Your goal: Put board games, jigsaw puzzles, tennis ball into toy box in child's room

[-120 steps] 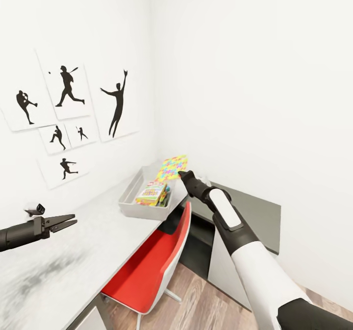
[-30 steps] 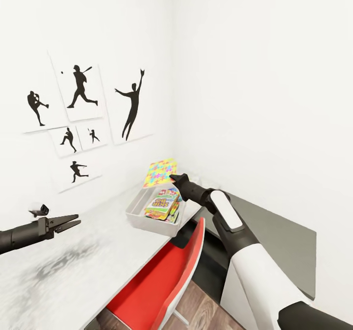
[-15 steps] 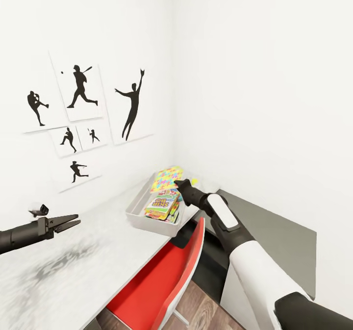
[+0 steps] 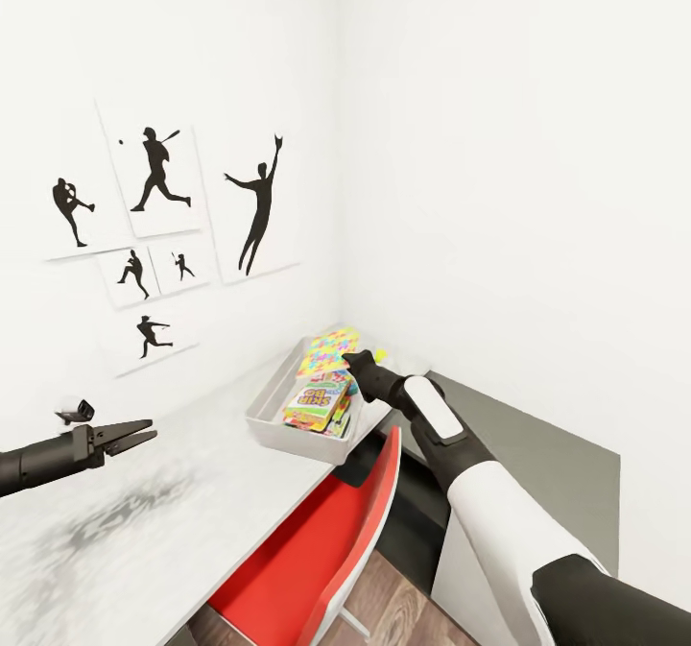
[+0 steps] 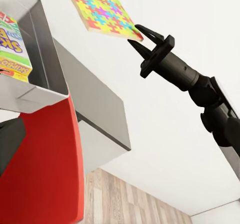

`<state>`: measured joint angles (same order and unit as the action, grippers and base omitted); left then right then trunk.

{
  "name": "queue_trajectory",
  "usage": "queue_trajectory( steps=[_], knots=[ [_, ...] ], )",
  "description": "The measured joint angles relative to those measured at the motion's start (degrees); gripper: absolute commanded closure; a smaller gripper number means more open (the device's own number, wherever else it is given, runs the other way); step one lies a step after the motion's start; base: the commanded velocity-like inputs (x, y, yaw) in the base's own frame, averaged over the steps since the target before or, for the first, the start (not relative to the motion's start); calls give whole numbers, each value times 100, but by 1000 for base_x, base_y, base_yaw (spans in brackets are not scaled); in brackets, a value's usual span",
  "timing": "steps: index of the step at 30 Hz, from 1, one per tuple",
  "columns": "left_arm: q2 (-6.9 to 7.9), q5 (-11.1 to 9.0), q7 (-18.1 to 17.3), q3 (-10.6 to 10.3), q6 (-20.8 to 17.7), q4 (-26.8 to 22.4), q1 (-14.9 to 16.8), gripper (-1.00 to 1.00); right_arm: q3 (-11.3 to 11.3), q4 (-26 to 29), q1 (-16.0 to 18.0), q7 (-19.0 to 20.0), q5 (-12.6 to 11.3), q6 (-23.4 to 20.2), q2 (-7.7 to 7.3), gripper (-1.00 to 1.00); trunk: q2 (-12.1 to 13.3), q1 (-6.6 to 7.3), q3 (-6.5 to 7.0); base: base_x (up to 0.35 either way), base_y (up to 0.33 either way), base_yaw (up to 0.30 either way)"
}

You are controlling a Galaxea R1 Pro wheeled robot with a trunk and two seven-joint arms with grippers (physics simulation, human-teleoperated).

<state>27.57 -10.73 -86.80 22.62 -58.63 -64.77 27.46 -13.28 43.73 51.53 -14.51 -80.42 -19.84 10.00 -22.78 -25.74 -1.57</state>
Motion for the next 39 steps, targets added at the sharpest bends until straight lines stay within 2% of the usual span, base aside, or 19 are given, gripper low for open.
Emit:
queue_trajectory(
  steps=[3, 8, 15, 39],
  knots=[
    [1, 0, -2, 4, 0, 0, 0, -100, -70, -11, 0, -1, -3, -41, 0, 100, 0, 0, 0, 49, 0, 0],
    [1, -7, -7, 6, 0, 0, -4, -100, -438, -35, 8, 3, -13, -151, 0, 100, 0, -1, 0, 12, 0, 0],
    [1, -8, -9, 3, 0, 0, -3, -100, -599, -318, 9, 19, -14, -167, 0, 100, 1, -1, 0, 1, 0, 0],
    [1, -3, -2, 5, 0, 0, -7, -100, -655, -416, 8, 17, -27, -141, 0, 100, 0, -1, 0, 0, 17, 0]
  ],
)
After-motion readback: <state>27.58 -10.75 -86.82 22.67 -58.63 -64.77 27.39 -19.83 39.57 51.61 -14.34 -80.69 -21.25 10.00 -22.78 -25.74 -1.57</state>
